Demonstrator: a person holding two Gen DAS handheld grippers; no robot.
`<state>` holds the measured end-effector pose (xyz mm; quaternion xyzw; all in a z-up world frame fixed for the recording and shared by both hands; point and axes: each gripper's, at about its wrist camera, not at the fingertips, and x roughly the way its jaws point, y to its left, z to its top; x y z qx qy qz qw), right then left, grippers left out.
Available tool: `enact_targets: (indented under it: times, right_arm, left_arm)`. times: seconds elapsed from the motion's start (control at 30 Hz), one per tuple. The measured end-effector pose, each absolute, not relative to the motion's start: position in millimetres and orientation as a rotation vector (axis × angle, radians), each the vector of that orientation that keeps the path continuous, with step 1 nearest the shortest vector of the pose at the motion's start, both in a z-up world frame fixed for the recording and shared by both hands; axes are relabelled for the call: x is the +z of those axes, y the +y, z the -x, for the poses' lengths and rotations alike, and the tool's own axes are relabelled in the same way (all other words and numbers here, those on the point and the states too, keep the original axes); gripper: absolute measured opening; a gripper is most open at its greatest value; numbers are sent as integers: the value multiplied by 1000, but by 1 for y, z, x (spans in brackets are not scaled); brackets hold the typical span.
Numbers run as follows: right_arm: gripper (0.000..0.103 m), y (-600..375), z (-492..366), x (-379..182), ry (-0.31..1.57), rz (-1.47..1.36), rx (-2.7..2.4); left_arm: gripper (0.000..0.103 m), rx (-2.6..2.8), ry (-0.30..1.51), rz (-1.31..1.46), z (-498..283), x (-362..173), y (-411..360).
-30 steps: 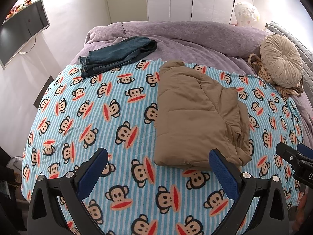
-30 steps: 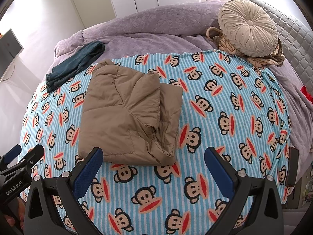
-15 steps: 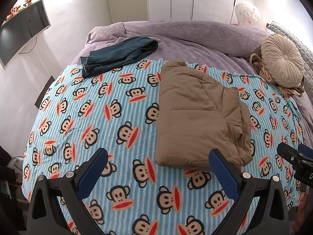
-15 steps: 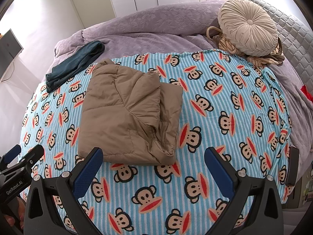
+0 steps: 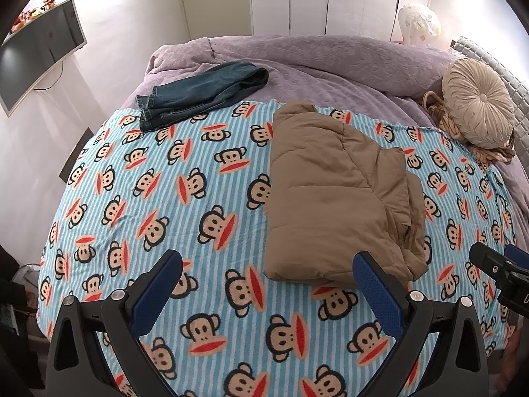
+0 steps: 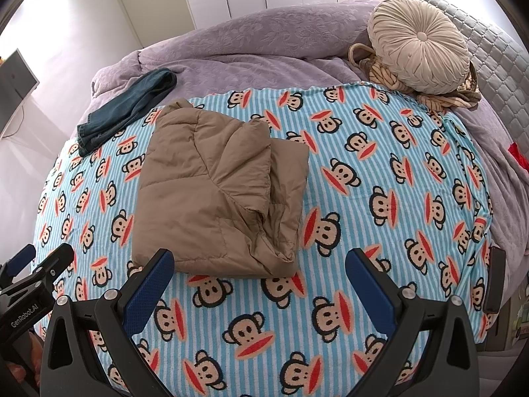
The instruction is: Fold large clothes
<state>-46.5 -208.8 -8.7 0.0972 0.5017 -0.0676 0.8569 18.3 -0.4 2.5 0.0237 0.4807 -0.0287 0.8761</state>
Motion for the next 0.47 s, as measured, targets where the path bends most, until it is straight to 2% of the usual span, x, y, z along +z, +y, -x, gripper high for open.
enact_targets:
  times: [0.47]
  right_arm:
    - [103, -204, 56, -16, 1066, -207, -145]
  left_arm:
    - [103, -65, 1008, -13, -19, 4, 2]
